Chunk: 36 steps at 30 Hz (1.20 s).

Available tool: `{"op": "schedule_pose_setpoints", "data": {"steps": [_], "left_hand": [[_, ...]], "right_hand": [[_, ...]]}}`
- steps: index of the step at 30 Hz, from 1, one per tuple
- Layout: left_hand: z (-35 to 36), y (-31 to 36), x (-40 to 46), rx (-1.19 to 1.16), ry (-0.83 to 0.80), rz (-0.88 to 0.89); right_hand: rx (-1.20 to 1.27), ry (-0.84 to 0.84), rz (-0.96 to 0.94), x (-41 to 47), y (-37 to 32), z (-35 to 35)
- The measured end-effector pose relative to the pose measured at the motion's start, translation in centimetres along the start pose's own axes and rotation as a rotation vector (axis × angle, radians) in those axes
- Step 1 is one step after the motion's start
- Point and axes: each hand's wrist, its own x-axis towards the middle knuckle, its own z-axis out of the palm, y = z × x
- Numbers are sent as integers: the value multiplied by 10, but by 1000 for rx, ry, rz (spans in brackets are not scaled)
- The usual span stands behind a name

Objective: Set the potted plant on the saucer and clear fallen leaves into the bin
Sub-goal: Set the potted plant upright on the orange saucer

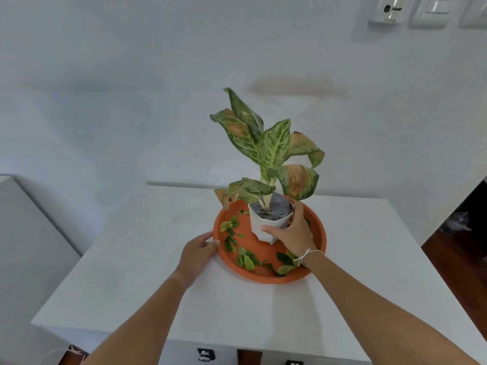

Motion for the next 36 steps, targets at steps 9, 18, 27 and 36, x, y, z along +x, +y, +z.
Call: {"op": "schedule_pose_setpoints", "data": {"steps": [9,18,27,36], "left_hand": [[1,-3,0,25,6,20],[3,-2,0,54,16,16],[4,-2,0,62,23,-6],[6,11,5,563,110,224]], "right_hand": [[-31,-82,35,-7,-5,-4],[-18,-105,47,-10,-2,-7],[-65,-106,46,-11,-1,-7],[-486,-270,10,-12,4,-37]]}}
